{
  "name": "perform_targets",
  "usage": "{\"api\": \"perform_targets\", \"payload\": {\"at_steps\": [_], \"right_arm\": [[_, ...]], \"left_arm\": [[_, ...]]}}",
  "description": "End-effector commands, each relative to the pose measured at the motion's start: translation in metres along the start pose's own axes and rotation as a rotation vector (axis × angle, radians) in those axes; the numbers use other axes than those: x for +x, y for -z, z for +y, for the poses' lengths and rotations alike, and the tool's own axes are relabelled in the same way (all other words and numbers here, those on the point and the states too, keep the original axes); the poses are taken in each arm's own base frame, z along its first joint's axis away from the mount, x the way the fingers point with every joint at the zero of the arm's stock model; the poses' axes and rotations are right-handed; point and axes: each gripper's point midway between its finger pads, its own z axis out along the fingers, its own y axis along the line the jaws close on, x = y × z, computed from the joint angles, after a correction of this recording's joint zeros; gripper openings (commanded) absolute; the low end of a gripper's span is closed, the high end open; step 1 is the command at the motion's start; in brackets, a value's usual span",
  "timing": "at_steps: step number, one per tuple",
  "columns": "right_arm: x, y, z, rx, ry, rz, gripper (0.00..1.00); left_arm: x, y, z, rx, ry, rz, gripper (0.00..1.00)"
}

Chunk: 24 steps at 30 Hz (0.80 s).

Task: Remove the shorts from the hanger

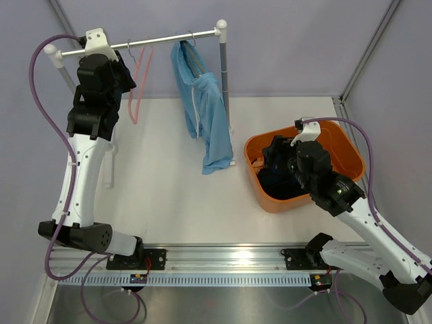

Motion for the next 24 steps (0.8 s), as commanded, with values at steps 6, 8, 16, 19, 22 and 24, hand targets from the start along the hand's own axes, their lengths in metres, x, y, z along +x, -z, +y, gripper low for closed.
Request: {"api": "perform_targets", "payload": {"at_steps": [6,8,16,19,22,24], "right_arm": [[-0.007,-0.002,0.005,-0.019,-0.024,-0.025,0.82],[-0.006,-0.002,0.004,-0.018,-0.023,-0.023,0.82],[-0.006,0.002,-0.001,0.001,-0.014,-0.02,0.82],[-0.008,0.004,0.0,-0.002,-0.011,-0.017,0.82],[-0.009,0.007,-0.001,0.002,0.0,-0.014,0.82],[-0.01,0.01,-0.004,0.01,0.007,-0.013,0.82]], "left_arm": [[-0.043,0.04,0.001,-0.006,0.018,-0.157,0.28],[-0.051,0.05,-0.006,0.007,0.003,-0.181,0.28],[-0.073,0.102,-0.07,0.162,0.006,-0.262,0.34],[-0.062,0.096,-0.097,0.196,-0.005,-0.238,0.36],[-0.047,0.078,-0.121,0.196,-0.015,-0.205,0.37],[-0.037,0.064,-0.137,0.197,0.004,-0.196,0.38]]}}
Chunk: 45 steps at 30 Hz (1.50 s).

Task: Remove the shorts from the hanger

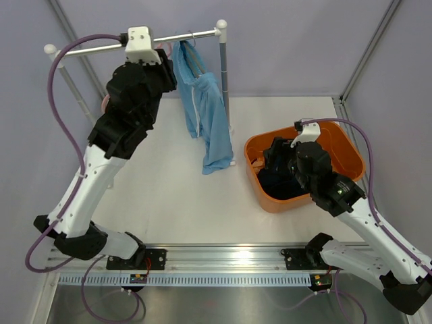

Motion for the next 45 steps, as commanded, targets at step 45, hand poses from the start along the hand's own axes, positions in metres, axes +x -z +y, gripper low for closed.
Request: {"api": "perform_targets", "payload": {"at_steps": [45], "right_arm": [[0.006,0.018,-0.022,0.074,0.058,0.048,0.83]], "left_arm": [[0.098,-0.184,-0.021,-0.18,0.209,0.005,0.47]]}}
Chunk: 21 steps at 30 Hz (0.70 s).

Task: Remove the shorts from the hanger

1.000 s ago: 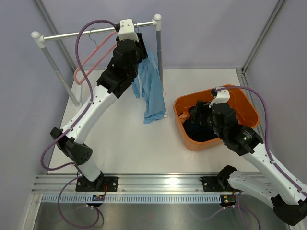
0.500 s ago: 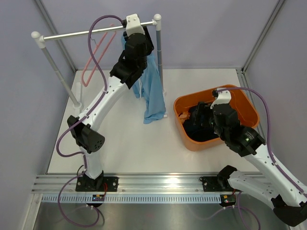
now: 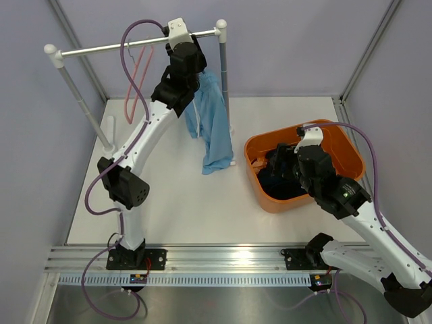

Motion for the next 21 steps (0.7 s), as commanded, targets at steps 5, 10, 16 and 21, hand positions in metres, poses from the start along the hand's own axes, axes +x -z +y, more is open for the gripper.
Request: {"api": "perform_targets", "payload": {"at_steps": [5,10,16,21], "right_arm": [[-0.01,-0.001,0.002,-0.001,-0.013,-0.027,0.83],[-0.009,-0.003,0.003,-0.001,-0.011,-0.023,0.83],[-0.008,-0.004,0.004,-0.004,-0.017,-0.023,0.83],[-0.006,-0.006,0.005,-0.008,-0.018,-0.018,0.83]], "left_arm": [[-0.013,-0.016,-0.002,0.061,0.088,0.007,0.4],[-0.011,-0.015,-0.004,0.078,0.083,0.019,0.34],[-0.01,-0.012,-0.005,0.094,0.073,0.037,0.14],[-0.024,0.0,-0.005,0.122,0.05,0.032,0.0]]}}
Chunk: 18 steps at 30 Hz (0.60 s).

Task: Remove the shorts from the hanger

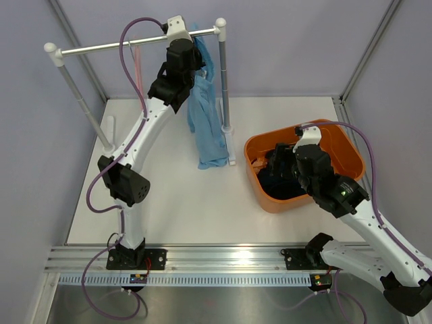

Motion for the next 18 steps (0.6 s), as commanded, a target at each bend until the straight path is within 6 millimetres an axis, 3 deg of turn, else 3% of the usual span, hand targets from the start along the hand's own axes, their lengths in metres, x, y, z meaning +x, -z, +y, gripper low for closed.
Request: {"api": "perform_targets", "payload": {"at_steps": [1,12,18], "right_arm": [[-0.008,-0.003,0.005,-0.014,-0.024,-0.029,0.82],[-0.01,-0.007,0.01,-0.031,-0.032,-0.037,0.82],[-0.012,-0.007,0.012,-0.04,-0.036,-0.043,0.82]], "left_arm": [[-0.034,0.018,-0.002,0.033,0.001,-0.037,0.0],[-0.09,0.059,-0.008,0.139,-0.09,-0.075,0.0],[-0.095,0.07,-0.009,0.184,-0.142,-0.069,0.0]]}}
